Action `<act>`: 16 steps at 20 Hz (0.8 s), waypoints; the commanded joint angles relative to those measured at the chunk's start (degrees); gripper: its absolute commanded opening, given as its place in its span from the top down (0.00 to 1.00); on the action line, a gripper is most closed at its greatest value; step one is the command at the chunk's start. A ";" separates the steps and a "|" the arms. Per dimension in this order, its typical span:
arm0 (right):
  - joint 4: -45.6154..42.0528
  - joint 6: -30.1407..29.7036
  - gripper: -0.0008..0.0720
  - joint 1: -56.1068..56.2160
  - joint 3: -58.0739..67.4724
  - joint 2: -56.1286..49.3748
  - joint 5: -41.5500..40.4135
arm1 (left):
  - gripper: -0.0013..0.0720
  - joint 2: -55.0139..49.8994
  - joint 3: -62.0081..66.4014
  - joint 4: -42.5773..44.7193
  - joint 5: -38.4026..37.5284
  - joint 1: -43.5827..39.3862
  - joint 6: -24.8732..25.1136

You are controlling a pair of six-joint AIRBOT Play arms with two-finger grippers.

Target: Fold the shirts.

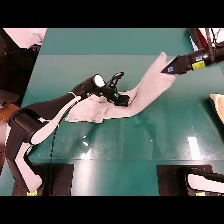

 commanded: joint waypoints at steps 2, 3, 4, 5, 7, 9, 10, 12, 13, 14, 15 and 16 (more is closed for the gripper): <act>-0.04 0.70 0.97 5.88 4.76 0.11 -1.03 | 0.95 -0.28 0.22 0.42 0.55 -0.07 -0.11; -0.09 0.70 0.97 6.56 5.22 0.11 -1.11 | 0.95 -0.26 0.55 0.42 -0.15 0.15 -0.11; -0.07 0.70 0.97 7.15 5.46 0.11 -1.40 | 0.95 -0.22 1.09 0.42 -1.05 0.57 -0.11; -0.09 0.70 0.97 7.58 5.57 0.11 -1.49 | 0.96 -0.15 1.99 0.31 -2.47 1.01 -0.11; -0.11 0.70 0.97 8.07 5.55 0.11 -1.77 | 0.96 -0.15 3.91 0.37 -5.95 2.08 -0.09; 0.04 0.68 0.97 8.13 5.55 0.11 -2.97 | 0.96 -0.09 5.88 0.37 -9.18 3.39 -0.07; 0.02 0.68 0.97 8.13 5.55 0.11 -3.61 | 0.96 0.04 6.78 0.42 -10.29 4.13 -0.07; 0.00 0.66 0.97 8.63 5.55 0.11 -4.35 | 0.96 2.12 7.10 1.20 -10.58 6.10 -0.07; 0.00 0.63 0.97 9.05 5.55 0.09 -4.55 | 0.96 3.72 7.08 2.27 -10.58 7.26 -0.09; 0.00 0.39 0.97 9.99 5.55 0.00 -5.11 | 0.96 5.62 7.08 4.00 -10.88 8.72 -0.09; 0.02 0.33 0.97 11.06 5.57 -0.31 -5.90 | 0.96 7.89 7.08 6.36 -11.37 10.54 -0.09; 0.02 0.22 0.97 12.66 5.57 -0.92 -6.40 | 0.96 10.10 7.08 8.63 -11.87 12.31 -0.11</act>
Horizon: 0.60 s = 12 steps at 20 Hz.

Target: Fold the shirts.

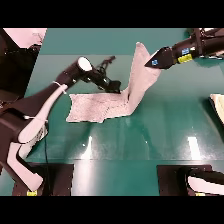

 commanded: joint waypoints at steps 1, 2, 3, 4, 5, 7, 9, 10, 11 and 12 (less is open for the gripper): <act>0.09 -0.61 0.97 4.50 0.07 -1.68 -2.25 | 0.96 7.13 0.39 7.26 -2.43 6.01 0.04; 0.11 -0.79 0.97 6.82 0.07 -2.95 -3.13 | 0.96 9.55 0.39 9.22 -3.48 8.26 0.04; 0.17 -1.75 0.97 9.49 0.07 -4.42 -4.35 | 0.95 12.22 0.39 11.15 -4.50 10.78 0.04; 1.40 -3.26 0.97 12.63 0.07 -6.21 -6.38 | 0.95 14.67 0.42 12.85 -5.35 13.11 0.04; 4.07 -5.14 0.97 15.63 0.09 -8.26 -9.29 | 0.95 17.25 0.39 14.73 -6.12 15.61 0.07; 9.62 -9.38 0.97 21.99 0.09 -13.31 -16.92 | 0.95 21.81 0.39 17.57 -7.37 20.15 0.07; 10.38 -10.80 0.96 27.87 0.09 -19.08 -26.14 | 0.95 25.46 0.39 17.97 -8.31 24.50 0.04; 10.47 -12.00 0.87 30.01 0.09 -21.49 -30.21 | 0.95 26.84 0.39 17.97 -8.52 26.27 0.04; 10.75 -12.33 0.51 31.78 0.13 -23.47 -33.20 | 0.95 28.02 0.39 17.94 -8.70 27.85 0.02; 11.19 -12.33 0.30 32.79 0.72 -24.68 -33.53 | 0.95 28.81 0.35 17.94 -9.11 28.89 0.04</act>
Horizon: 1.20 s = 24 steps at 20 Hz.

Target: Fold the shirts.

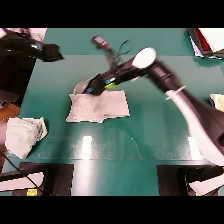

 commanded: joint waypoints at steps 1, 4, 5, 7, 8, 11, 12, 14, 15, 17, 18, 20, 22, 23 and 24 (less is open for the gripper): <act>1.81 -2.60 0.30 5.86 1.53 -5.92 -7.91 | 0.95 4.42 0.02 1.49 -2.21 5.40 -0.04; -6.64 1.16 0.39 2.43 3.87 -3.91 3.21 | 0.95 4.42 0.00 1.07 -4.79 5.18 -0.04; -10.73 3.15 0.39 0.11 3.43 -2.67 7.50 | 0.95 4.35 0.00 0.26 -5.18 5.18 -0.04; -16.55 7.06 0.39 -5.68 -0.87 0.42 12.52 | 0.95 4.33 0.00 0.00 -5.20 5.20 -0.02; -18.08 8.76 0.39 -8.92 -4.59 2.19 13.00 | 0.95 4.33 -0.02 0.00 -5.22 5.18 -0.02; -17.70 12.50 0.33 -19.63 -18.95 7.23 9.01 | 0.95 4.31 -0.02 -0.04 -5.01 5.18 0.00; -15.58 12.61 0.09 -22.69 -22.95 7.76 7.08 | 0.95 4.31 -0.02 -0.15 -4.72 5.18 0.00; -9.14 12.57 0.00 -27.82 -29.07 6.71 5.66 | 0.95 4.31 -0.02 -0.68 -4.44 5.18 0.04; -5.79 12.48 0.00 -29.49 -30.95 5.16 5.77 | 0.95 4.31 -0.02 -0.68 -4.35 5.18 0.15; 0.44 8.59 0.07 -30.36 -32.41 1.55 6.38 | 0.95 4.31 -0.02 -0.76 -3.43 5.18 0.42; 3.28 6.56 0.07 -29.88 -32.02 -0.33 6.58 | 0.95 4.31 -0.02 -0.74 -2.99 5.20 0.46; 7.02 6.14 0.09 -27.78 -29.59 -4.24 6.82 | 0.95 4.31 -0.02 -0.74 -2.86 5.18 0.44; 9.68 6.14 0.18 -24.81 -26.01 -7.72 7.23 | 0.95 4.31 -0.02 -0.74 -2.86 5.18 0.44; 10.40 6.12 0.20 -22.93 -24.00 -9.16 7.23 | 0.95 4.31 -0.02 -0.74 -2.86 5.20 0.46; 10.60 6.14 0.20 -21.20 -22.21 -10.25 7.26 | 0.95 4.31 -0.02 -0.74 -2.86 5.18 0.46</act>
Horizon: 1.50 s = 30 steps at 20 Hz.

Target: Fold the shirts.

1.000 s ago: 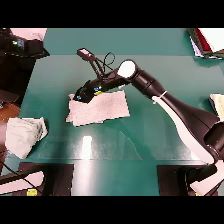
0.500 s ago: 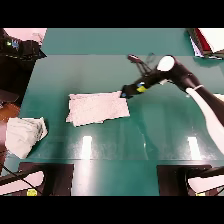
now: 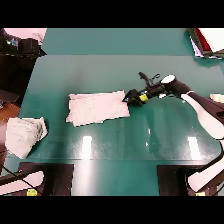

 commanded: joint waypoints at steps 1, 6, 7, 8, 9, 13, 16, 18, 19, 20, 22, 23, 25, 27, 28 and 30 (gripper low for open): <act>3.61 -0.76 0.20 5.25 5.22 -4.87 -0.07 | 0.95 0.04 -0.02 -0.02 0.20 0.02 0.11; 3.56 -4.44 0.97 9.42 9.18 -5.64 -0.17 | 0.95 0.04 -0.02 -0.46 -0.22 0.00 0.02; 3.50 -5.38 0.97 9.31 9.92 -5.49 0.68 | 0.95 0.04 -0.02 -1.36 -0.59 0.00 0.02; 3.06 -5.49 0.97 8.68 10.12 -4.70 0.90 | 0.95 0.04 -0.02 -1.81 -0.90 -0.48 0.02; 3.04 -5.46 0.97 7.58 9.81 -3.30 0.96 | 0.95 0.04 -0.02 -1.68 -1.18 -1.49 0.02; 1.53 -4.13 0.97 -3.30 4.66 8.17 1.20 | 0.95 0.04 -0.02 -1.62 0.50 -9.44 0.04; -5.95 -1.55 0.97 -16.02 0.83 18.91 5.14 | 0.95 0.04 -0.02 -1.64 5.27 -15.58 0.02; -12.20 -1.05 0.97 -24.59 0.57 24.37 7.41 | 0.95 0.04 -0.02 -1.62 8.76 -18.86 0.02; -14.51 -0.74 0.97 -29.27 0.57 26.71 7.32 | 0.95 0.04 -0.02 -1.64 10.36 -20.35 0.00; -15.04 -0.74 0.97 -33.97 0.57 28.52 6.73 | 0.95 0.04 -0.02 -1.62 11.69 -21.59 0.00; -14.82 -0.79 0.97 -42.56 0.57 30.38 4.63 | 0.95 0.04 -0.02 -1.64 13.77 -23.87 -0.13; -14.78 -0.81 0.97 -46.03 0.72 30.42 3.69 | 0.95 0.04 -0.02 -1.64 14.01 -24.90 -0.15; -14.47 -1.64 0.97 -51.74 2.34 28.83 3.04 | 0.95 0.04 -0.02 -1.62 13.73 -26.29 -0.15; -14.38 -2.05 0.97 -55.30 5.62 26.05 2.93 | 0.95 0.04 -0.02 -1.64 13.22 -26.99 -0.17; -14.40 -2.05 0.97 -56.39 7.54 24.68 2.91 | 0.95 0.04 -0.02 -1.64 12.92 -26.99 -0.44; -14.38 -2.01 0.97 -58.07 11.87 22.23 2.91 | 0.95 0.04 -0.02 -1.60 12.79 -26.99 -0.46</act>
